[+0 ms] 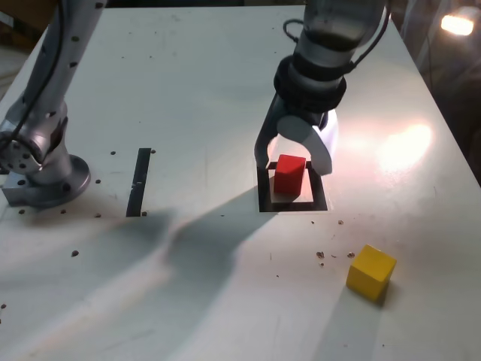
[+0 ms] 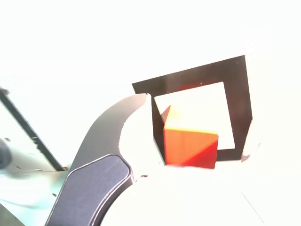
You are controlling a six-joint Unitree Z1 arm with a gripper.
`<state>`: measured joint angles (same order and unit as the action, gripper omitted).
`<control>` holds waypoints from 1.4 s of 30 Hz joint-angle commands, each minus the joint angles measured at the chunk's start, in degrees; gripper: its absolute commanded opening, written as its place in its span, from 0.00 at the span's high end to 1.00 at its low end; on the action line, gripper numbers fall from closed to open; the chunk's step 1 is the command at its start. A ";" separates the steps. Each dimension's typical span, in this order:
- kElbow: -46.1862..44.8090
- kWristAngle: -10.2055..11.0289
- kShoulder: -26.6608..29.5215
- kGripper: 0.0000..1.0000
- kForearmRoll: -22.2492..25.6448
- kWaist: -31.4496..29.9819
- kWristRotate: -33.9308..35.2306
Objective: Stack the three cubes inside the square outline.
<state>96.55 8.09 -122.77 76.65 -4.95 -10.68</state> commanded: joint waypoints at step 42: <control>37.03 -4.42 -17.98 0.03 15.13 -19.67 -6.56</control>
<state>133.03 3.91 -140.10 91.09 -24.65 -17.45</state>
